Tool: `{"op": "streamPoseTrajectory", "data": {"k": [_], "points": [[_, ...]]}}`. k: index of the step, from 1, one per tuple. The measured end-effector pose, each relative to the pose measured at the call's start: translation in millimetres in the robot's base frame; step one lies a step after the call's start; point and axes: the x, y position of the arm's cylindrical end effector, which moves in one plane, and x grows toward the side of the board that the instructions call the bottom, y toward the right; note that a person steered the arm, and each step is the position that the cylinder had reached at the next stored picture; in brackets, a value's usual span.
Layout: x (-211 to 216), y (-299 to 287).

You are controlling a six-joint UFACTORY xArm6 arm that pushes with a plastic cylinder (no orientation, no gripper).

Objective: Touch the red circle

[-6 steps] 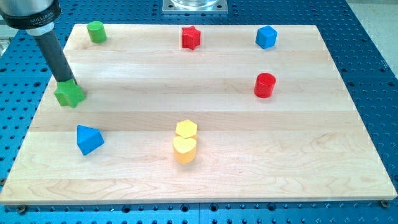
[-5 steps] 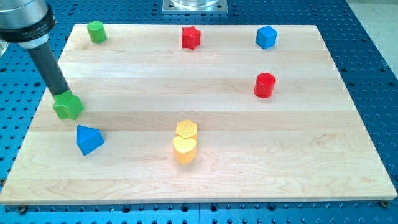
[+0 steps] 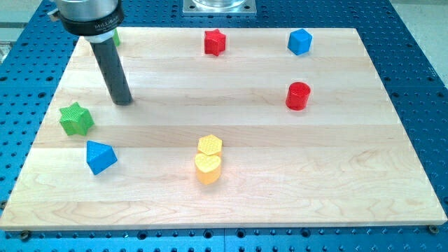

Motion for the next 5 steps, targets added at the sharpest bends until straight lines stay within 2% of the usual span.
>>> {"op": "streamPoseTrajectory", "data": {"k": [3,4,5], "points": [[18.0,271.1],[-20.4,281.4],[-19.6,309.0]]}}
